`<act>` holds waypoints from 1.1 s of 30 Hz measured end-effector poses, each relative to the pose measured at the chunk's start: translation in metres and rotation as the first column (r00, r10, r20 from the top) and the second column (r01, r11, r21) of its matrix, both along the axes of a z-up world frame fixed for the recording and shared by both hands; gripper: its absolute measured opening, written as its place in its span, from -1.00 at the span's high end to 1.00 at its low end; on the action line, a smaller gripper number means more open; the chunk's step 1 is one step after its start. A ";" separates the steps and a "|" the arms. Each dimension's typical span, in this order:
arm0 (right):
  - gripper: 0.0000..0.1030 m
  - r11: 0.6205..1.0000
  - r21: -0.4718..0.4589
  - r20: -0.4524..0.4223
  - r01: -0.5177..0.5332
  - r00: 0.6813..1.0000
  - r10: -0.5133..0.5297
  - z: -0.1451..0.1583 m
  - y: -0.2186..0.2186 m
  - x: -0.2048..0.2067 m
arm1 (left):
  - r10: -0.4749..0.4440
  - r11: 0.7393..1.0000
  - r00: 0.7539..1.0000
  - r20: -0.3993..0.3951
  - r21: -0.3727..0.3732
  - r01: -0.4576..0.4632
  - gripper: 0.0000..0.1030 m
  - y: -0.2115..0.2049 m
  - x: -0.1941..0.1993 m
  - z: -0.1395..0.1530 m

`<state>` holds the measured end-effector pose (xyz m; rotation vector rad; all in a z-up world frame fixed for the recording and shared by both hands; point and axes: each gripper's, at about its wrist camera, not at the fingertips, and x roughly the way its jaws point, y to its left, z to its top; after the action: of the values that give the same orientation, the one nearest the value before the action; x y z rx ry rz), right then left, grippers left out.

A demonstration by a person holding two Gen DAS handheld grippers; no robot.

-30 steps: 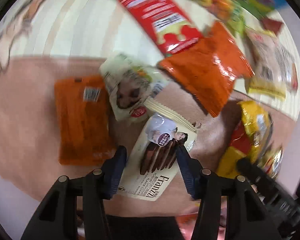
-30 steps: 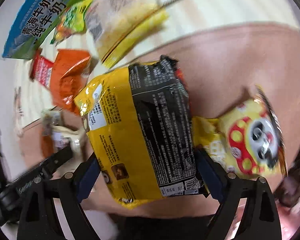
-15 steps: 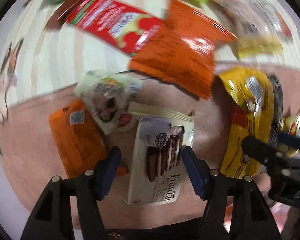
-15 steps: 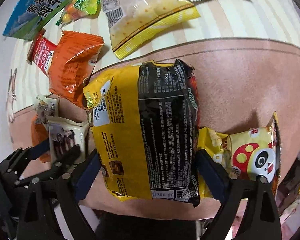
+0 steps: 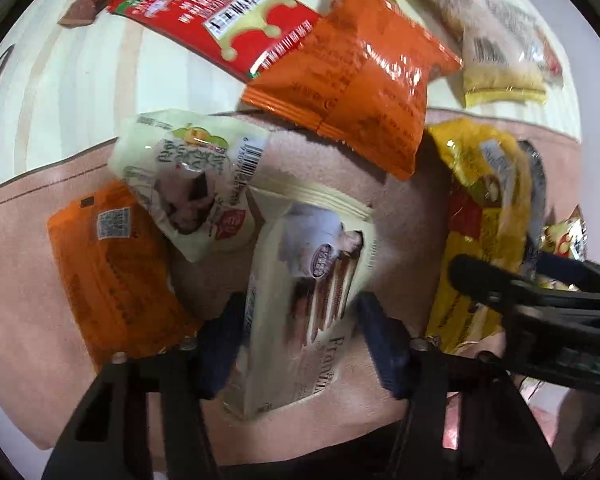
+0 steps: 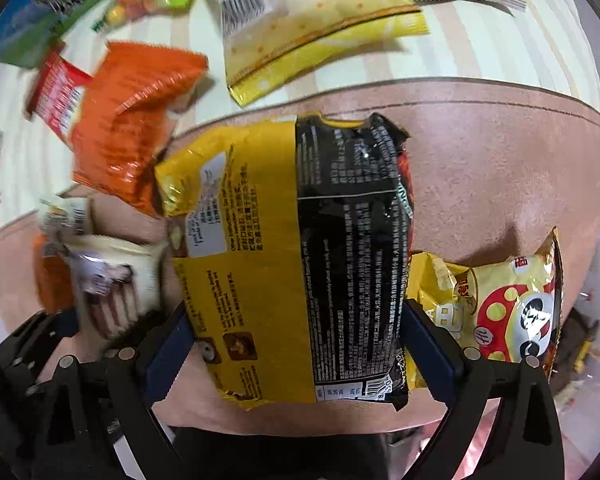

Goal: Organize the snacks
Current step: 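Grasp the yellow-black biscuit bag with right tool while left tool grasps the white Franzzi pack, then carry both packs into the cardboard box and open both tools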

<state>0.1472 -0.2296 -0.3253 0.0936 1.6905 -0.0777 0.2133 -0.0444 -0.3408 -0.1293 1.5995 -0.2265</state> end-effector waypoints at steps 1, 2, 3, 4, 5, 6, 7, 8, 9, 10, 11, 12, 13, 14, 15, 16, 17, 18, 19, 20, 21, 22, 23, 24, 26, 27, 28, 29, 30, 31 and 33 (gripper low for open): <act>-0.88 1.000 -0.016 0.001 0.003 1.000 -0.003 -0.001 0.003 0.001 | 0.007 1.000 1.000 0.019 0.011 -0.007 -0.04 0.003 0.000 0.003; -0.82 0.999 -0.032 0.006 0.009 1.000 -0.008 0.000 0.007 0.002 | 0.014 1.000 0.999 0.035 0.025 -0.015 -0.03 0.002 -0.004 0.016; -0.72 0.999 -0.043 0.010 0.010 1.000 -0.009 0.001 0.010 0.003 | 0.027 0.999 0.999 0.041 0.027 -0.028 -0.03 0.005 -0.005 0.019; -0.72 0.999 -0.048 0.018 0.009 1.000 -0.008 0.004 0.014 0.004 | 0.036 0.999 0.999 0.036 0.020 -0.037 -0.02 0.014 -0.018 0.023; -0.71 0.999 -0.033 0.027 0.010 1.000 -0.009 0.007 0.016 0.005 | 0.053 0.998 0.998 0.024 0.013 -0.053 -0.01 0.021 -0.020 0.020; -0.71 1.000 -0.013 0.037 0.014 0.999 -0.014 0.010 0.018 0.006 | 0.069 0.998 0.997 0.014 0.008 -0.070 0.00 0.025 -0.020 0.020; -0.71 1.000 0.003 0.046 0.019 0.999 -0.019 0.013 0.019 0.001 | 0.079 0.997 0.997 0.013 0.007 -0.079 0.06 0.034 -0.031 0.016; -0.71 0.999 0.023 0.053 0.024 0.998 -0.025 0.016 0.019 0.003 | 0.096 0.995 0.995 0.014 0.006 -0.096 0.11 0.034 -0.027 0.017; -0.71 0.998 0.055 0.064 0.030 0.997 -0.034 0.019 0.021 0.004 | 0.114 0.993 0.993 0.020 0.008 -0.115 0.15 0.037 -0.028 0.023; -0.71 0.997 0.072 0.068 0.035 0.997 -0.040 0.022 0.020 0.005 | 0.124 0.992 0.992 0.023 0.011 -0.125 0.23 0.039 -0.029 0.027; -0.71 0.994 0.097 0.069 0.041 0.996 -0.048 0.026 0.021 0.007 | 0.138 0.990 0.990 0.030 0.004 -0.138 0.27 0.041 -0.028 0.035; -0.71 0.992 0.121 0.071 0.040 0.996 -0.049 0.030 0.022 0.008 | 0.151 0.989 0.988 0.038 0.000 -0.151 0.28 0.044 -0.028 0.043; -0.71 0.989 0.141 0.078 0.038 0.996 -0.049 0.035 0.022 0.009 | 0.155 0.988 0.987 0.045 0.001 -0.155 0.28 0.045 -0.025 0.050; -0.71 0.987 0.159 0.090 0.030 0.995 -0.044 0.041 0.022 0.011 | 0.140 0.990 0.989 0.056 0.020 -0.142 0.28 0.044 -0.023 0.054; -0.71 0.986 0.164 0.101 0.015 0.994 -0.032 0.046 0.021 0.012 | 0.097 0.993 0.994 0.049 0.061 -0.099 0.28 0.039 -0.020 0.051; -0.71 0.987 0.163 0.110 0.008 0.994 -0.026 0.049 0.023 0.015 | 0.086 0.993 0.996 0.037 0.082 -0.089 0.27 0.032 -0.020 0.046; -0.71 0.987 0.163 0.117 0.006 0.993 -0.025 0.052 0.024 0.018 | 0.098 0.991 0.995 0.016 0.089 -0.099 0.18 0.031 -0.019 0.040; -0.71 0.986 0.166 0.117 -0.001 0.993 -0.019 0.052 0.019 0.018 | 0.103 0.993 0.994 -0.019 0.065 -0.102 0.09 0.031 -0.018 0.032; -0.71 0.986 0.169 0.113 -0.004 0.993 -0.016 0.051 0.019 0.019 | 0.101 0.993 0.994 -0.044 0.059 -0.098 -0.11 0.025 -0.018 0.023; -0.71 0.985 0.171 0.106 -0.002 0.994 -0.017 0.049 0.019 0.021 | 0.104 0.994 0.992 -0.073 0.054 -0.100 -0.18 0.022 -0.019 0.012; -0.71 0.985 0.171 0.098 -0.003 0.995 -0.014 0.044 0.018 0.020 | 0.110 0.993 0.990 -0.088 0.041 -0.107 -0.22 0.020 -0.021 0.004; -0.71 0.985 0.172 0.086 -0.008 0.996 -0.007 0.036 0.017 0.018 | 0.103 0.994 0.990 -0.101 0.048 -0.099 -0.22 0.017 -0.021 -0.002; -0.71 0.985 0.174 0.072 -0.009 0.997 -0.004 0.025 0.016 0.014 | 0.087 0.993 0.990 -0.108 0.089 -0.077 -0.22 0.012 -0.022 -0.009; -0.71 0.984 0.176 0.061 -0.005 0.998 -0.006 0.017 0.022 0.016 | 0.077 0.992 0.992 -0.096 0.109 -0.066 -0.22 0.005 -0.021 -0.011; -0.71 0.982 0.186 0.037 0.005 0.999 -0.012 0.008 0.023 0.014 | 0.072 0.987 0.996 -0.058 0.148 -0.063 -0.05 -0.004 -0.024 -0.006; -0.71 0.983 0.184 0.036 0.001 0.999 -0.008 0.006 0.024 0.014 | 0.071 0.985 0.996 -0.045 0.158 -0.063 -0.04 -0.006 -0.025 -0.003; -0.71 0.984 0.178 0.042 -0.007 0.999 -0.001 0.006 0.025 0.013 | 0.073 0.985 0.997 -0.024 0.161 -0.068 -0.03 -0.007 -0.024 0.005; -0.71 0.984 0.176 0.048 -0.011 0.999 0.002 0.001 0.031 0.025 | 0.075 0.984 0.997 -0.012 0.164 -0.072 -0.02 -0.015 -0.025 0.008; -0.71 0.984 0.175 0.059 -0.011 0.998 0.001 0.002 0.033 0.029 | 0.080 0.983 0.997 0.003 0.168 -0.080 0.01 -0.016 -0.025 0.015; -0.71 0.984 0.176 0.065 -0.009 0.998 -0.003 0.003 0.032 0.030 | 0.085 0.982 0.996 0.012 0.166 -0.086 0.01 -0.022 -0.027 0.016; -0.71 0.984 0.181 0.079 -0.004 0.997 -0.011 0.008 0.028 0.031 | 0.102 0.985 0.994 0.028 0.139 -0.105 0.01 -0.022 -0.027 0.033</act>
<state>0.1778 -0.2017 -0.3171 0.2327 1.6148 0.0763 0.1860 -0.0665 -0.3081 -0.1006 1.5775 -0.0339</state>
